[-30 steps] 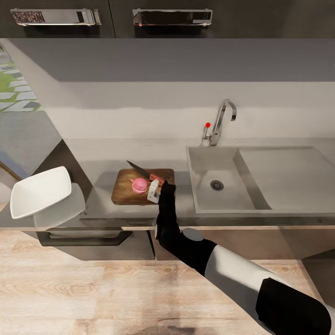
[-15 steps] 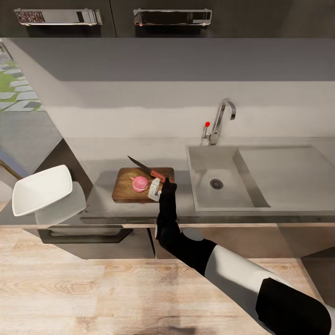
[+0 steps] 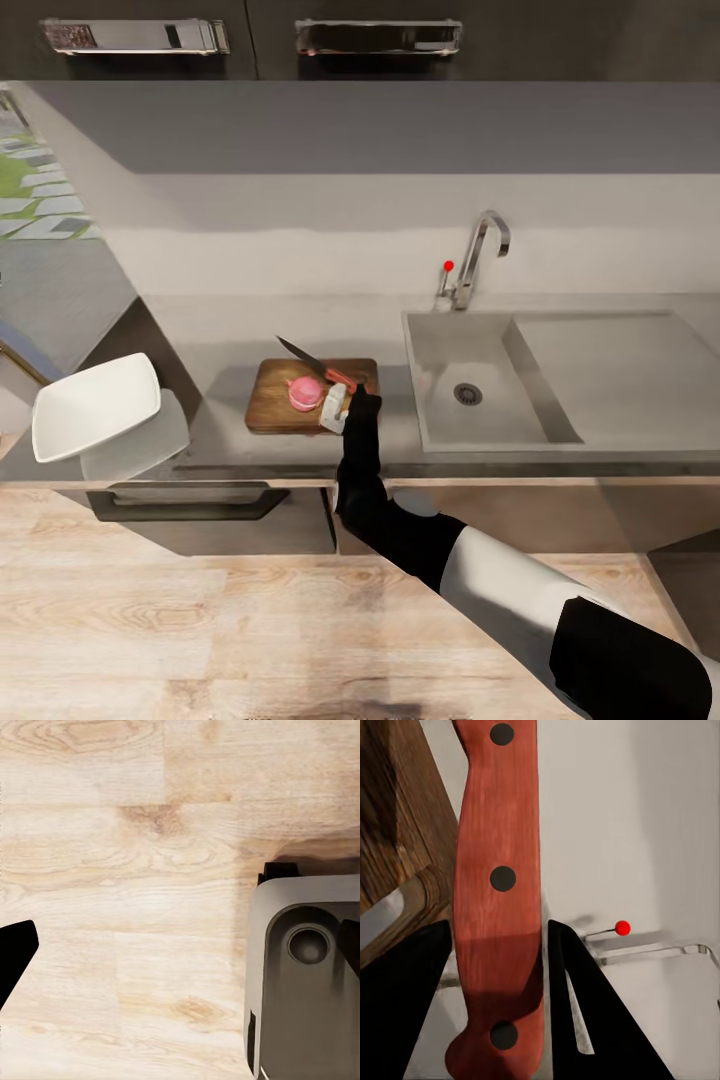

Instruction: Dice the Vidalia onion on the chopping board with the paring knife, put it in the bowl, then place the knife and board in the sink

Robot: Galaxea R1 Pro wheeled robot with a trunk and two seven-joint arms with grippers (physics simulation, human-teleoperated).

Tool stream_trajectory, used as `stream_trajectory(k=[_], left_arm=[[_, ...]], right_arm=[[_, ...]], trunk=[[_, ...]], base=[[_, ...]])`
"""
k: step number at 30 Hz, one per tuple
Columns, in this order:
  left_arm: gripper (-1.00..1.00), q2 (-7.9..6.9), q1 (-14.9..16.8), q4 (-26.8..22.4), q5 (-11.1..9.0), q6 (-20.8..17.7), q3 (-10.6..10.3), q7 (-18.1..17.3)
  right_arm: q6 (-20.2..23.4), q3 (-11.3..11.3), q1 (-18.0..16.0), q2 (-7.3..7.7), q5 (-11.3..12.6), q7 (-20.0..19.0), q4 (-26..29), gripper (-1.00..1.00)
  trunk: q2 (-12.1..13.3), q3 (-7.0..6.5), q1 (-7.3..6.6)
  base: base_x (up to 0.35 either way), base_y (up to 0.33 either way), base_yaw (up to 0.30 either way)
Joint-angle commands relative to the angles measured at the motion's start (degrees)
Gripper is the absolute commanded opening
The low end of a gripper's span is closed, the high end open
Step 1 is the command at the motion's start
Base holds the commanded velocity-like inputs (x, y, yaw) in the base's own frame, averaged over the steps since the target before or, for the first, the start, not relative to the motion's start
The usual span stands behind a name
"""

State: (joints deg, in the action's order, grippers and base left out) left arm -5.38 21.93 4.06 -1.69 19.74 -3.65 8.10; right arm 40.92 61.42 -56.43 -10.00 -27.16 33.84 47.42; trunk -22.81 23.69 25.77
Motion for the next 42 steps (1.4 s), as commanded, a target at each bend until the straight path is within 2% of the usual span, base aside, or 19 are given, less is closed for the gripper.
stream_trajectory(k=[1,21,27,42], left_arm=[[1.00,0.02,0.11,0.25,-0.16,0.39,-0.39,0.16],[1.00,0.02,0.12,0.25,-0.16,0.39,-0.39,0.16],[1.00,0.02,0.11,0.25,-0.16,0.39,-0.39,0.16],[1.00,0.02,0.12,0.25,-0.16,0.39,-0.39,0.17]], right_arm=[[0.34,0.19,-0.09,0.00,0.10,0.17,-0.04,-1.00],[0.30,0.19,-0.09,0.00,1.02,-0.10,-0.20,-1.00],[0.24,0.19,-0.07,0.00,3.39,-0.33,-0.47,-1.00],[0.08,0.21,0.00,0.00,3.52,-2.24,-0.84,-1.00]], trunk=[[-0.11,0.09,0.02],[-0.11,0.09,0.02],[-0.11,0.09,0.02],[-0.11,0.09,0.02]], base=[[-0.155,0.157,0.000],[-0.029,0.025,0.000],[0.000,0.000,0.000],[0.000,0.000,0.000]])
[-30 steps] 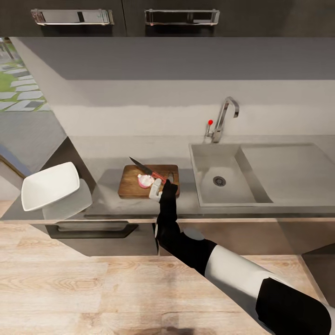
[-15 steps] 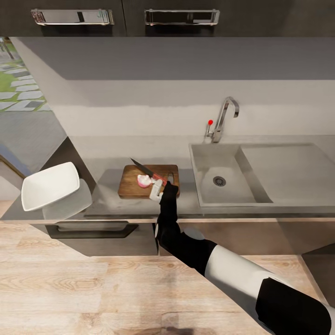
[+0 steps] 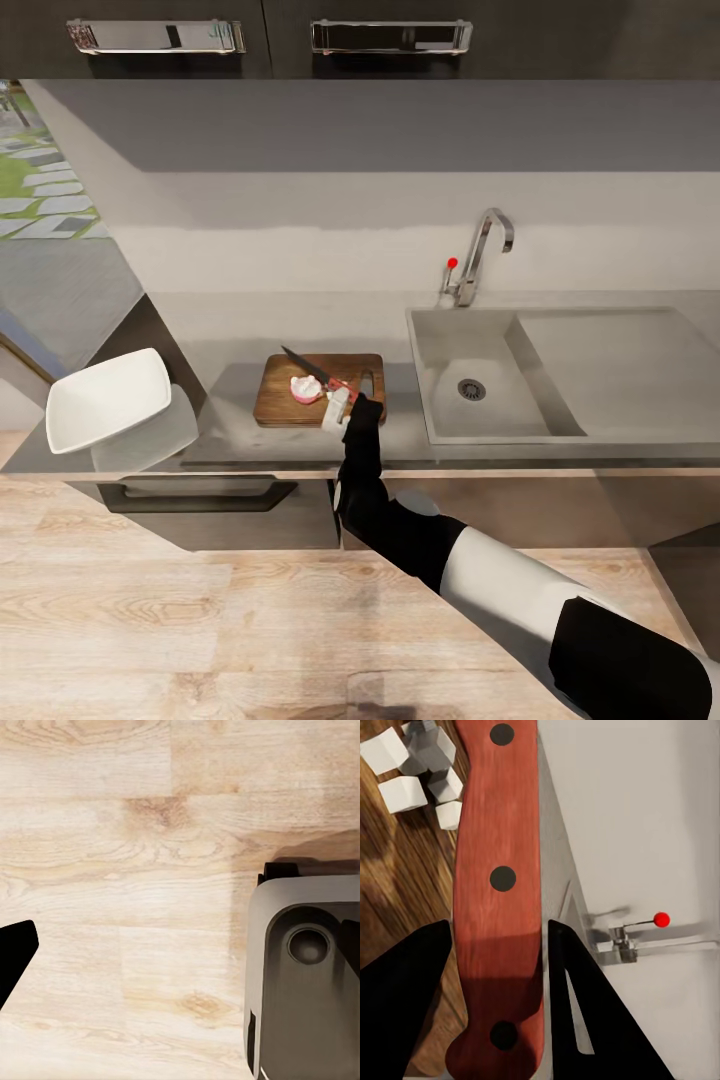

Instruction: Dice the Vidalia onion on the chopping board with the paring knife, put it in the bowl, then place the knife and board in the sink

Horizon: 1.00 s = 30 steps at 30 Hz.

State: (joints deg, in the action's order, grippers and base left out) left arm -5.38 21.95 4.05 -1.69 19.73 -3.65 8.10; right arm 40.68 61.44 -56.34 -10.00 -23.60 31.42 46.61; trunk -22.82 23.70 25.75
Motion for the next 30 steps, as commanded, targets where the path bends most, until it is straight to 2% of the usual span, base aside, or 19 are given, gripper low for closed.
stream_trajectory(k=[1,9,19,23,26,27,28,30], left_arm=[[1.00,0.01,0.10,0.25,-0.16,0.40,-0.39,0.17],[1.00,0.01,0.10,0.25,-0.17,0.40,-0.39,0.17],[1.00,0.01,0.10,0.25,-0.24,0.40,-0.39,0.17],[1.00,0.01,0.11,0.25,-0.24,0.38,-0.39,0.17],[1.00,0.01,0.11,0.26,-0.24,0.40,-0.39,0.17],[1.00,0.01,0.11,0.26,-0.23,0.40,-0.39,0.17],[1.00,0.01,0.11,0.28,-0.24,0.39,-0.39,0.17],[1.00,0.01,0.11,0.31,-0.24,0.34,-0.39,0.17]], right_arm=[[0.31,0.22,-0.08,0.00,-0.04,0.16,-0.03,-1.00],[-1.15,0.18,0.58,0.00,0.95,-1.66,-0.03,-1.00],[-1.20,0.22,0.71,0.00,1.10,-1.71,-0.03,-1.00],[-1.21,0.18,0.71,0.00,1.03,-1.49,-0.03,-1.00],[-1.30,-0.15,0.69,0.00,0.80,0.94,0.15,-1.00],[-1.41,-0.58,0.70,0.00,0.78,3.20,0.32,-1.00],[-1.98,-1.94,0.70,0.00,0.76,5.76,0.48,-1.00],[-4.39,-7.78,0.71,0.00,1.05,9.21,0.63,-1.00]], trunk=[[-0.10,0.09,0.03],[-0.10,0.09,0.03],[-0.10,0.09,0.03],[-0.10,0.09,0.03],[-0.10,0.09,0.03],[-0.10,0.09,0.03],[-0.10,0.09,0.03],[-0.10,0.09,0.03]], base=[[0.000,0.000,0.000],[0.000,0.000,0.000],[0.000,0.000,0.000],[0.000,0.000,0.000],[0.000,0.000,0.000],[0.000,0.000,0.000],[0.000,0.000,0.000],[0.000,0.000,0.000]])
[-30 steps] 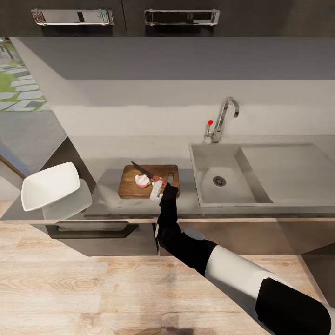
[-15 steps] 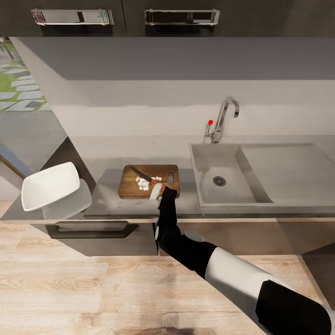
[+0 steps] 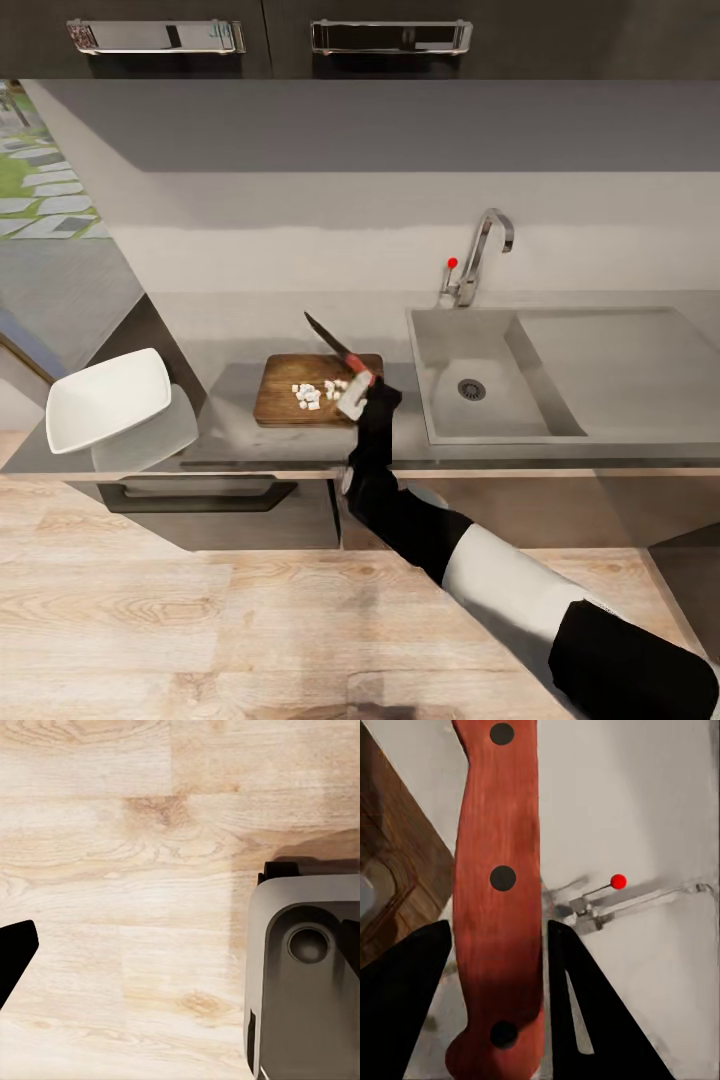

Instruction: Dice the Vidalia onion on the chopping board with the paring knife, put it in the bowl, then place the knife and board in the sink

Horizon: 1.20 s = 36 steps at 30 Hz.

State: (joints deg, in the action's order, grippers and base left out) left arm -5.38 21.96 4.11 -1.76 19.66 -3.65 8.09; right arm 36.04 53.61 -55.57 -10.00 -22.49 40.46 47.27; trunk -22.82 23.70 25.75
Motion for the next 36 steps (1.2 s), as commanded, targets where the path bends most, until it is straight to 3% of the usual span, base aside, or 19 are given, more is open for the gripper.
stream_trajectory(k=[1,5,7,9,12,14,19,20,26,28,31,36], left_arm=[[1.00,0.02,0.09,0.27,-0.17,0.39,-0.39,0.17],[1.00,0.02,0.10,0.28,-0.17,0.38,-0.39,0.17],[1.00,0.02,0.09,0.28,-0.17,0.38,-0.39,0.17],[1.00,0.02,0.10,0.28,-0.17,0.38,-0.39,0.20],[1.00,0.02,0.10,0.28,-0.17,0.38,-0.39,0.22],[1.00,0.02,0.10,0.28,-0.17,0.38,-0.39,0.25],[1.00,0.06,0.10,0.23,-0.14,0.36,-0.39,0.26],[1.00,0.11,0.09,0.21,-0.13,0.34,-0.39,0.26],[1.00,1.61,0.09,0.20,-0.19,0.35,-0.33,0.54],[1.00,1.67,0.09,0.19,-0.25,0.37,-0.31,0.60],[1.00,1.65,0.10,0.19,-0.26,0.31,-0.30,0.70],[1.00,1.56,0.10,0.29,-0.34,0.12,-0.29,0.78]], right_arm=[[-1.44,-4.91,-0.06,0.00,0.30,1.27,0.11,-1.00],[-4.33,-20.85,-0.06,0.00,0.94,1.71,2.12,-1.00],[-4.99,-27.27,-0.06,0.00,1.71,0.01,2.59,-1.00],[-5.27,-32.80,-0.06,0.00,3.07,-4.85,2.75,-1.00],[-5.30,-42.22,-0.06,0.00,4.66,-17.74,3.15,-1.00],[-5.16,-46.92,-0.06,0.00,4.93,-23.50,4.02,-1.00],[-5.26,-50.03,-0.06,0.08,5.20,-26.38,4.38,-1.00],[-5.27,-50.21,-0.06,0.77,5.23,-27.03,4.39,-1.00],[-5.35,-50.25,-0.06,2.92,5.22,-28.56,4.41,-1.00],[-5.36,-50.21,-0.06,4.97,5.25,-29.29,4.41,-1.00],[-5.37,-50.28,-0.06,6.48,5.19,-30.08,4.41,-1.00],[-5.37,-50.19,-0.06,6.90,5.22,-30.41,4.14,-1.00]], trunk=[[-0.10,0.09,0.03],[-0.10,0.09,0.03],[-0.10,0.09,0.03],[-0.10,0.09,0.03],[-0.10,0.09,0.03],[-0.10,0.09,0.03],[-0.10,0.09,0.03],[-0.10,0.09,0.03],[-0.10,0.09,0.03],[-0.10,0.09,0.03],[-0.10,0.09,0.03],[-0.10,0.09,0.03]], base=[[0.000,0.000,0.000],[0.000,0.000,0.000],[0.000,0.000,0.000],[0.000,0.000,0.000],[0.000,0.000,0.000],[0.000,0.000,0.000],[0.000,0.000,0.000],[0.000,0.000,0.000],[0.000,0.000,0.000],[0.000,0.000,0.000],[0.049,-0.054,0.000],[0.192,-0.200,0.000]])
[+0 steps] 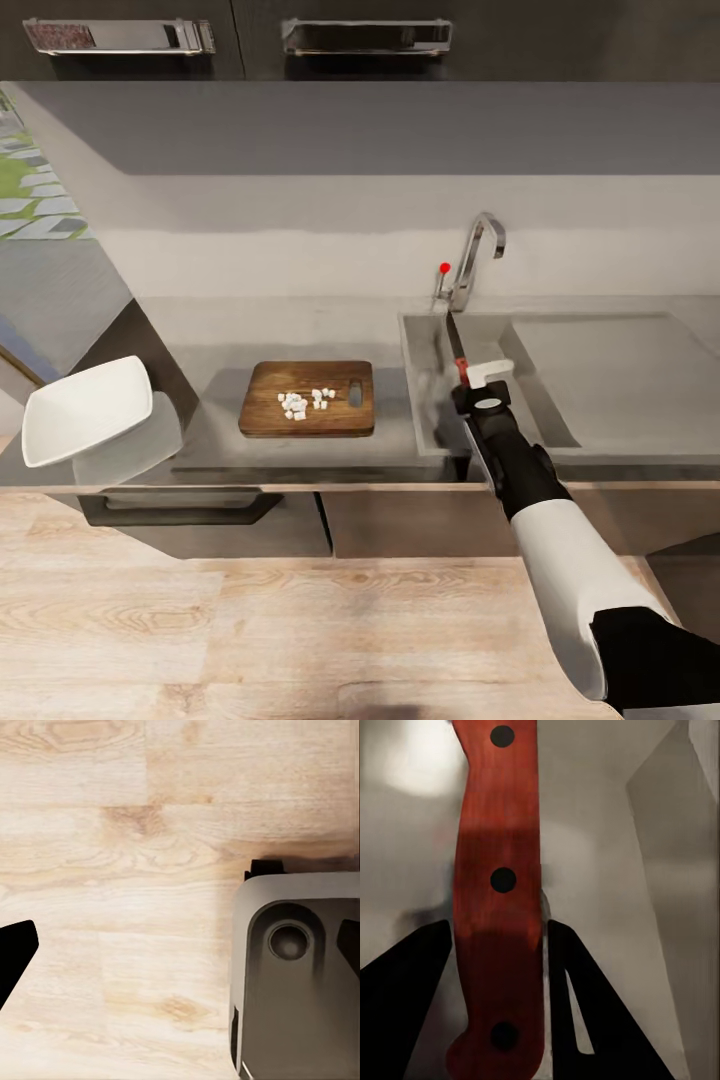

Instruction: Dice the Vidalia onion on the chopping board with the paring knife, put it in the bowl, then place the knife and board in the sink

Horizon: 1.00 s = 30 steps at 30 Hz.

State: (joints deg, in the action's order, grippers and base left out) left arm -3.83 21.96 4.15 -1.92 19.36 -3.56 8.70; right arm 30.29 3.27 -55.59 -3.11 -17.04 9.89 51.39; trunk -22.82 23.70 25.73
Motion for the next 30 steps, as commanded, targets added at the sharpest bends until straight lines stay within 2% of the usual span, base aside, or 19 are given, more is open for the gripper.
stream_trajectory(k=[1,4,6,8,10,12,16,26,30], left_arm=[[1.00,-0.01,0.08,0.29,-0.18,0.39,-0.36,0.18],[1.00,-0.19,0.10,0.29,-0.19,0.53,-0.31,-0.12],[1.00,-0.21,0.10,0.26,-0.19,0.64,-0.31,-0.23],[1.00,-0.21,0.10,0.25,-0.19,0.72,-0.31,-0.31],[1.00,-0.22,0.10,0.25,-0.18,0.71,-0.31,-0.32],[1.00,-0.22,0.10,0.25,-0.18,0.69,-0.31,-0.30],[1.00,-0.22,0.09,0.25,-0.26,0.68,-0.31,-0.28],[1.00,-0.33,0.10,0.25,-0.27,0.68,-0.23,-0.26],[1.00,-0.47,0.10,0.25,-0.27,0.68,-0.29,-0.26]], right_arm=[[0.42,0.15,-0.04,0.19,-0.21,0.14,-0.25,-1.00],[0.47,0.16,-0.04,0.32,-0.12,0.16,-1.87,-1.00],[0.41,0.09,-0.04,0.18,0.44,0.13,-5.12,-1.00],[-0.57,0.08,-0.04,0.26,3.04,0.13,-8.35,-1.00],[-2.89,0.07,-0.04,0.41,6.71,0.16,-10.69,-1.00],[-3.68,0.12,-0.04,0.46,7.87,0.20,-11.73,-1.00],[-4.11,0.15,-0.04,0.44,8.44,0.22,-13.45,-1.00],[-4.18,0.16,-0.04,0.39,8.60,0.22,-13.95,-1.00],[-4.18,0.16,-0.04,0.39,8.66,0.14,-15.41,-1.00]], trunk=[[-0.10,0.08,0.05],[-0.10,0.08,0.05],[-0.10,0.08,0.05],[-0.10,0.08,0.05],[-0.10,0.08,0.05],[-0.10,0.08,0.05],[-0.10,0.08,0.05],[-0.10,0.08,0.05],[-0.10,0.08,0.05]], base=[[0.207,-0.219,0.000],[0.077,-0.105,0.000],[0.012,-0.016,0.000],[0.003,-0.005,0.000],[0.001,-0.001,0.000],[0.000,0.000,0.000],[0.056,0.000,0.000],[0.279,0.000,0.000],[0.072,0.000,0.000]])
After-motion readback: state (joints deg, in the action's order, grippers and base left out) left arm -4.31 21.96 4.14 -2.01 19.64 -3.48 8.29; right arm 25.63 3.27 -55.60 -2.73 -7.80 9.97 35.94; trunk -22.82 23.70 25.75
